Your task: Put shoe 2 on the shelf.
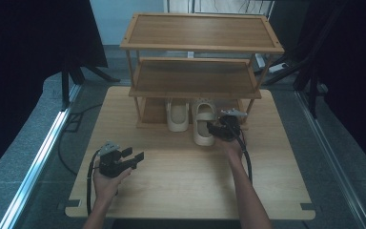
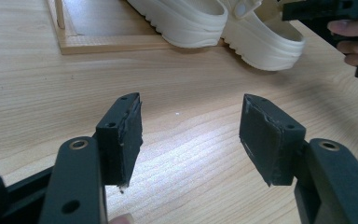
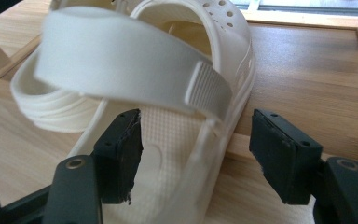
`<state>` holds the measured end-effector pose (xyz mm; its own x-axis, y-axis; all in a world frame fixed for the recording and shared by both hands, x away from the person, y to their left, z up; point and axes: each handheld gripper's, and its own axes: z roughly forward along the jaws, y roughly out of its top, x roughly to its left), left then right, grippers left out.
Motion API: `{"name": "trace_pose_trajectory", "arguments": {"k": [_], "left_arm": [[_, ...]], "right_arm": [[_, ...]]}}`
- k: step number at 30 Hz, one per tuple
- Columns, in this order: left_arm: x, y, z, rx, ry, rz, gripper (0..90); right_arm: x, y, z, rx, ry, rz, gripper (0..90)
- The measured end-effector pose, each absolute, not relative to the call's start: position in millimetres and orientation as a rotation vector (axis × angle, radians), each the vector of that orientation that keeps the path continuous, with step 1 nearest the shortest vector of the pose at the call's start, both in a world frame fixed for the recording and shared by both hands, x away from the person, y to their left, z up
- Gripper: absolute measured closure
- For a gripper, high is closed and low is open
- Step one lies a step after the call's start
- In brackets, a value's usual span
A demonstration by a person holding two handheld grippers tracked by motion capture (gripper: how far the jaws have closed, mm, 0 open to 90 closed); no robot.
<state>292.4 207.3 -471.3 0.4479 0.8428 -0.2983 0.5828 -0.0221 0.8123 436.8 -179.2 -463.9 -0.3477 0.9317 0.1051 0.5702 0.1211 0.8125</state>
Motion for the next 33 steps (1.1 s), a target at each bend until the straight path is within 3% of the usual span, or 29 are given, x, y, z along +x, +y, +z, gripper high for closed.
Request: {"name": "trace_pose_trajectory", "arguments": {"k": [12, 19, 28, 33], "left_arm": [[291.5, 203.7, -471.8, 1.726, 1.229, 0.325, 39.5], [291.2, 203.0, -472.8, 1.73, 1.23, 0.321, 39.5], [291.1, 204.0, -472.8, 1.728, 1.232, 0.321, 39.5], [292.1, 206.1, -473.9, 1.721, 1.242, 0.319, 39.4]], "right_arm": [[386.3, -190.2, -448.4, 1.324, 2.061, 1.197, 45.5], [361.0, -183.9, -462.5, 1.224, 2.21, 1.144, 60.6], [373.3, -178.3, -485.5, 1.248, 2.284, 1.036, 84.4], [381.6, -176.3, -487.8, 1.237, 2.273, 1.008, 89.7]]}}
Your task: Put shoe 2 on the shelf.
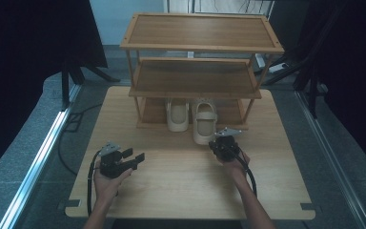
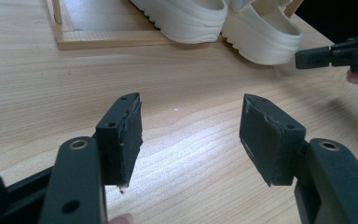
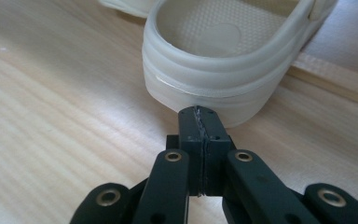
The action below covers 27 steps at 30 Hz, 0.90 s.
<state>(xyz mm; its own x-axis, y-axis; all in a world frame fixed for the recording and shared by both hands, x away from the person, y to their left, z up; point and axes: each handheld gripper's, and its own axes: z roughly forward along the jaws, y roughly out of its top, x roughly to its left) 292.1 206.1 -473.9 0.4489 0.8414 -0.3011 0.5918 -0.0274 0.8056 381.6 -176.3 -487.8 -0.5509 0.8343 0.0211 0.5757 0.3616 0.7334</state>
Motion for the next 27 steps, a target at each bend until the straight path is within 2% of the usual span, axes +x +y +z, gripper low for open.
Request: {"name": "trace_pose_trajectory", "arguments": {"k": [27], "left_arm": [[292.2, 209.2, -473.4, 1.718, 1.243, 0.312, 39.5]], "right_arm": [[433.5, -151.1, -487.7, 1.332, 2.109, 1.063, 88.6]]}}
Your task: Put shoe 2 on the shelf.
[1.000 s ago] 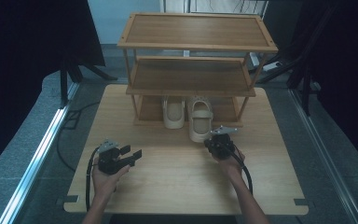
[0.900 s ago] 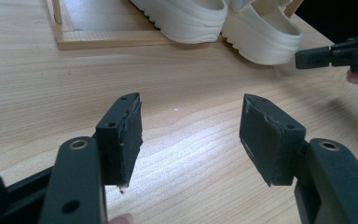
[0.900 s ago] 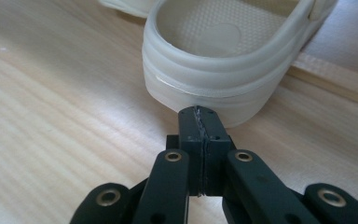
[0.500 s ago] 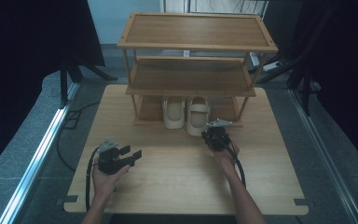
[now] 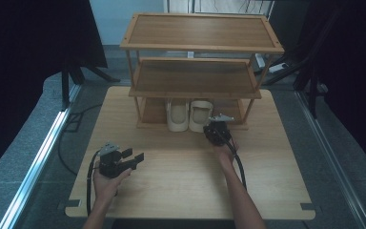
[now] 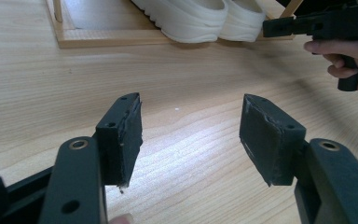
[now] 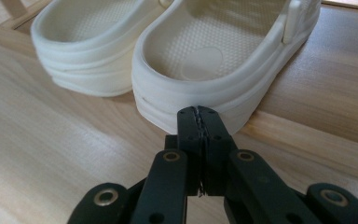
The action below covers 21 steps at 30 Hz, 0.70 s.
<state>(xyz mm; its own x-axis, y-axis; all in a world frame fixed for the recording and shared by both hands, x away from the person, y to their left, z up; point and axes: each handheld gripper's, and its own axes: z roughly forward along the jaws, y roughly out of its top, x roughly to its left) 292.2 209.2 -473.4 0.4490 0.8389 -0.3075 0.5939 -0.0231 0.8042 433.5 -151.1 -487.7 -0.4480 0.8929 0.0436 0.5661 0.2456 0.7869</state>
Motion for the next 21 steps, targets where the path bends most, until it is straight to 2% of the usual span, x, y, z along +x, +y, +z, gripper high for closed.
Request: {"name": "trace_pose_trajectory", "arguments": {"k": [6, 12, 14, 19, 21], "left_arm": [[292.6, 210.9, -473.5, 1.712, 1.245, 0.311, 39.5], [291.9, 207.3, -471.4, 1.715, 1.23, 0.307, 39.4], [292.0, 208.2, -471.0, 1.71, 1.233, 0.303, 39.4], [291.9, 208.2, -470.9, 1.711, 1.241, 0.306, 39.4], [290.5, 206.7, -470.1, 1.713, 1.238, 0.309, 39.3]], "right_arm": [[436.3, -151.3, -488.8, 1.347, 2.1, 1.074, 87.9], [428.2, -149.4, -488.7, 1.335, 2.104, 1.075, 80.6], [423.0, -148.7, -485.2, 1.314, 2.114, 1.096, 75.1], [407.0, -151.1, -478.6, 1.254, 2.128, 1.155, 53.7], [399.4, -155.3, -477.5, 1.246, 2.133, 1.197, 51.1]]}}
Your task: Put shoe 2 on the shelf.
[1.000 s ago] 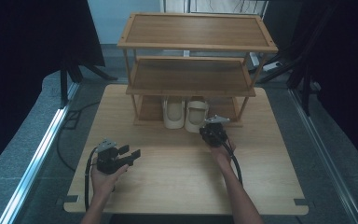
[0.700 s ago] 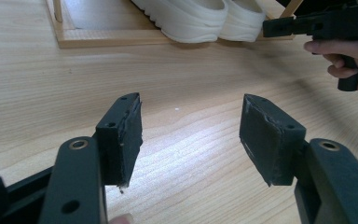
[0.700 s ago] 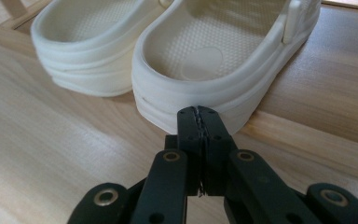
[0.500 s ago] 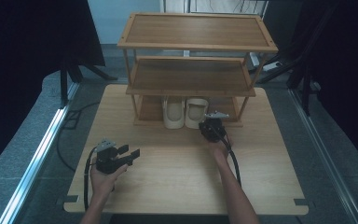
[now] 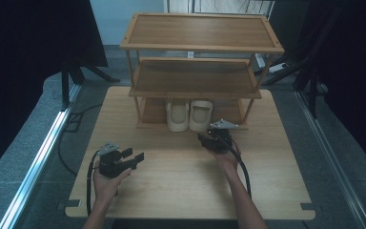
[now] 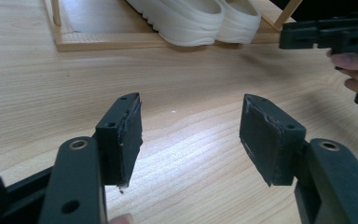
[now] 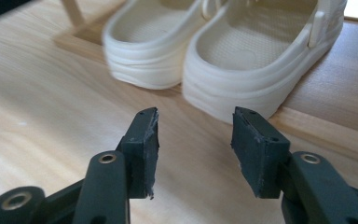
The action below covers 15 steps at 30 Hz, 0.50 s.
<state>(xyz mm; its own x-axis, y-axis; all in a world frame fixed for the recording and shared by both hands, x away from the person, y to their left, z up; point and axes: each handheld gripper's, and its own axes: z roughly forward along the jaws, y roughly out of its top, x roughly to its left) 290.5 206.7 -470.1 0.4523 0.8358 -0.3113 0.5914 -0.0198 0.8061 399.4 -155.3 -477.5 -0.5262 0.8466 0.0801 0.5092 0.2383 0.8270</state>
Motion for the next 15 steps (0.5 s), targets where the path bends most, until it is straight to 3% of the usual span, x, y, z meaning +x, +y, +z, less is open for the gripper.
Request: {"name": "trace_pose_trajectory", "arguments": {"k": [15], "left_arm": [[285.8, 202.2, -463.3, 1.724, 1.191, 0.307, 39.0]], "right_arm": [[349.2, -198.0, -468.8, 1.138, 2.196, 1.282, 45.2]]}}
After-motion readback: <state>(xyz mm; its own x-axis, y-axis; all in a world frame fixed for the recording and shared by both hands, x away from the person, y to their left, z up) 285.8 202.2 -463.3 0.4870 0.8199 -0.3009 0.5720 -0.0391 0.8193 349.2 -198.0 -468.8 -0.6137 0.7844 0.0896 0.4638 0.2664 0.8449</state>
